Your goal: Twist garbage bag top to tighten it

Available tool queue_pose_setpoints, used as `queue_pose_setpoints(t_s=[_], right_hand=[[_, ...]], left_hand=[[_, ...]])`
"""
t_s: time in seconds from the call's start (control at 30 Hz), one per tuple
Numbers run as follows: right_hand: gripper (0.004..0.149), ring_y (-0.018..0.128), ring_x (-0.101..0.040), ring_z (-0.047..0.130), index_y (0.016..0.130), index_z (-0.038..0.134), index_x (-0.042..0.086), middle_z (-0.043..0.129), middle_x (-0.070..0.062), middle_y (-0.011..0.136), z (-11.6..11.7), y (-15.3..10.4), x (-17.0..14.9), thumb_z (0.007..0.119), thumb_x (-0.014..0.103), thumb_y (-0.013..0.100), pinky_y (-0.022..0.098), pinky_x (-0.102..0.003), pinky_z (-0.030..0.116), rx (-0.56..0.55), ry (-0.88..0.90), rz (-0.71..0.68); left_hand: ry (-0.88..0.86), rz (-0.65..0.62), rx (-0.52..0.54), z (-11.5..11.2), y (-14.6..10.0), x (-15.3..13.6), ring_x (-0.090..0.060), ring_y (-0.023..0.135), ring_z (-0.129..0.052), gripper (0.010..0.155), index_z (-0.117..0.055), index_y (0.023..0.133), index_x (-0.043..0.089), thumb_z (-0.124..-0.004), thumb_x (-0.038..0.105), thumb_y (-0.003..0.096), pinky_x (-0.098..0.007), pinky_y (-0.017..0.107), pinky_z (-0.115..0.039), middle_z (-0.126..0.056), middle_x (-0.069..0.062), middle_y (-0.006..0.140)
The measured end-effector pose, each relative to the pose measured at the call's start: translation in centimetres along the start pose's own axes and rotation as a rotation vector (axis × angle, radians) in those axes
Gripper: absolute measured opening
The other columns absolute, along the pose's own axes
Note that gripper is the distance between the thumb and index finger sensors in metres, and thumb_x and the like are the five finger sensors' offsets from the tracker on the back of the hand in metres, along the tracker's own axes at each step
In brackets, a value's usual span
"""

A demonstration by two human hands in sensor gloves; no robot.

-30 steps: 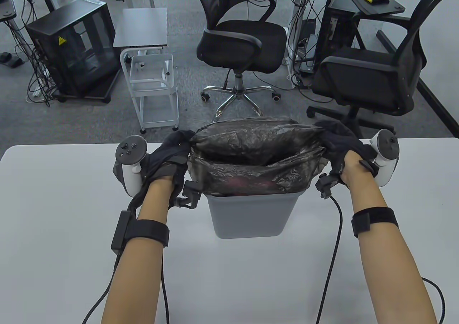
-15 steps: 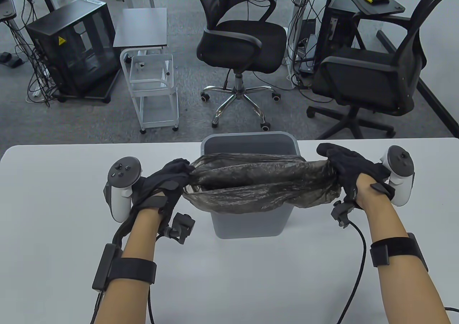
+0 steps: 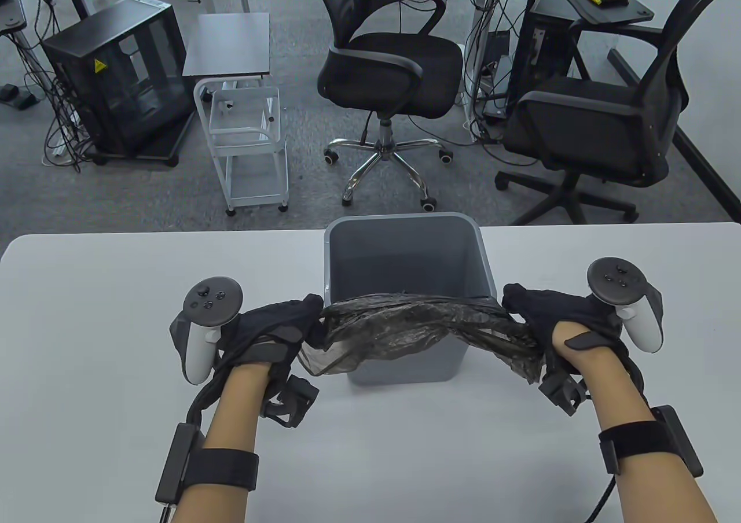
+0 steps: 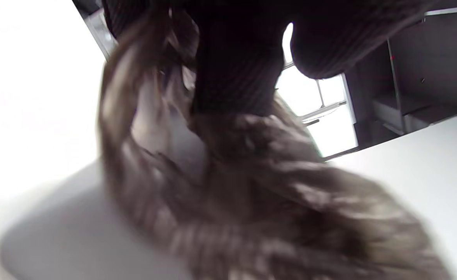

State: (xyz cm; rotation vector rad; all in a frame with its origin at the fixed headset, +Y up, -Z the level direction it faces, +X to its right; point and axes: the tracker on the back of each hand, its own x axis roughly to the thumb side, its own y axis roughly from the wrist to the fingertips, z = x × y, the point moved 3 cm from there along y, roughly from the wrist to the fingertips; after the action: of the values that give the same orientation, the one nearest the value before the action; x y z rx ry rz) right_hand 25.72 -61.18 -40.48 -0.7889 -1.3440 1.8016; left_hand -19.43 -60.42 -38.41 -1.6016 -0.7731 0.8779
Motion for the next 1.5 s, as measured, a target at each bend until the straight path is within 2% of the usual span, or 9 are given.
queue_pose_setpoints(t_s=[0.1,0.17,0.3,0.37,0.47,0.57,0.7,1.03,1.5], right_hand=[[0.083,0.029,-0.033,0.092,0.094,0.079,0.004,0.098,-0.007,0.039,0.8,-0.3,0.1,0.070,0.072,0.048,0.051,-0.066,0.065,0.007,-0.046,0.008],[0.085,0.037,-0.036,0.088,0.095,0.078,0.005,0.095,-0.010,0.047,1.4,-0.4,0.0,0.071,0.075,0.046,0.055,-0.069,0.059,0.066,-0.103,0.040],[0.093,0.061,-0.043,0.072,0.102,0.066,0.007,0.076,-0.018,0.075,2.7,-0.5,-0.3,0.071,0.080,0.043,0.061,-0.075,0.042,0.154,-0.153,0.065],[0.094,0.070,-0.047,0.065,0.103,0.064,0.007,0.066,-0.022,0.085,3.1,-0.5,-0.3,0.071,0.079,0.043,0.061,-0.076,0.038,0.152,-0.142,0.055],[0.072,0.069,-0.045,0.069,0.082,0.086,0.014,0.071,-0.019,0.082,3.2,-0.3,-0.4,0.076,0.075,0.044,0.061,-0.075,0.041,0.121,-0.166,0.047],[0.044,0.067,-0.041,0.074,0.060,0.094,0.022,0.076,-0.015,0.079,3.2,-0.2,-0.3,0.083,0.062,0.047,0.061,-0.074,0.046,0.100,-0.175,0.033],[0.036,0.064,-0.038,0.080,0.052,0.094,0.017,0.082,-0.011,0.074,3.2,-0.4,0.3,0.085,0.051,0.049,0.061,-0.072,0.051,0.041,-0.217,0.003],[0.035,0.062,-0.037,0.083,0.048,0.094,0.013,0.084,-0.009,0.071,2.4,-1.3,2.0,0.087,0.047,0.048,0.061,-0.072,0.053,-0.093,-0.321,-0.084],[0.035,0.061,-0.034,0.085,0.046,0.094,0.014,0.087,-0.007,0.069,4.1,-4.2,8.7,0.087,0.048,0.047,0.061,-0.071,0.055,-0.328,-0.833,-0.312]], left_hand=[[0.079,0.018,0.001,-0.6,0.1,-0.1,-0.041,0.097,-0.065,0.047,-0.106,0.036,0.018,-0.087,0.061,0.0408,-0.078,0.061,-0.046,-0.087,-0.012,0.092],[0.079,0.023,0.003,-0.9,0.0,-0.3,-0.041,0.097,-0.064,0.047,-0.099,0.053,0.021,-0.090,0.064,0.0377,-0.079,0.061,-0.048,-0.081,-0.012,0.097],[0.109,0.024,-0.042,-1.5,-0.1,-0.5,-0.042,0.105,-0.045,0.097,-0.042,0.105,0.026,-0.091,0.069,0.0335,-0.082,0.061,-0.045,-0.028,-0.008,0.113],[0.130,0.028,-0.095,-1.9,-0.1,-0.7,-0.042,0.108,-0.034,0.113,-0.015,0.109,0.032,-0.092,0.068,0.0335,-0.083,0.063,-0.040,-0.014,-0.006,0.114],[0.144,0.037,-0.186,-2.8,0.2,-1.0,-0.042,0.108,-0.030,0.107,-0.037,0.113,0.023,-0.093,0.067,0.0331,-0.083,0.063,-0.036,-0.021,-0.008,0.116],[0.152,0.037,-0.244,-3.5,0.3,-1.3,-0.042,0.108,-0.033,0.078,-0.083,0.098,0.019,-0.094,0.063,0.0348,-0.081,0.064,-0.034,-0.043,-0.010,0.116],[0.119,-0.027,-0.191,-3.8,0.6,-1.2,-0.041,0.106,-0.043,0.040,-0.098,0.072,0.025,-0.092,0.049,0.0410,-0.080,0.064,-0.037,-0.061,-0.009,0.110],[0.067,-0.166,-0.012,-2.5,-0.3,-0.5,-0.028,0.057,-0.104,0.039,-0.090,0.077,0.027,-0.092,0.044,0.0412,-0.065,0.051,-0.078,-0.101,-0.004,0.070],[0.197,-0.271,0.195,-1.1,-3.9,2.3,-0.026,0.045,-0.104,0.041,-0.090,0.081,0.027,-0.091,0.035,0.0416,-0.064,0.049,-0.080,-0.102,-0.004,0.062]])
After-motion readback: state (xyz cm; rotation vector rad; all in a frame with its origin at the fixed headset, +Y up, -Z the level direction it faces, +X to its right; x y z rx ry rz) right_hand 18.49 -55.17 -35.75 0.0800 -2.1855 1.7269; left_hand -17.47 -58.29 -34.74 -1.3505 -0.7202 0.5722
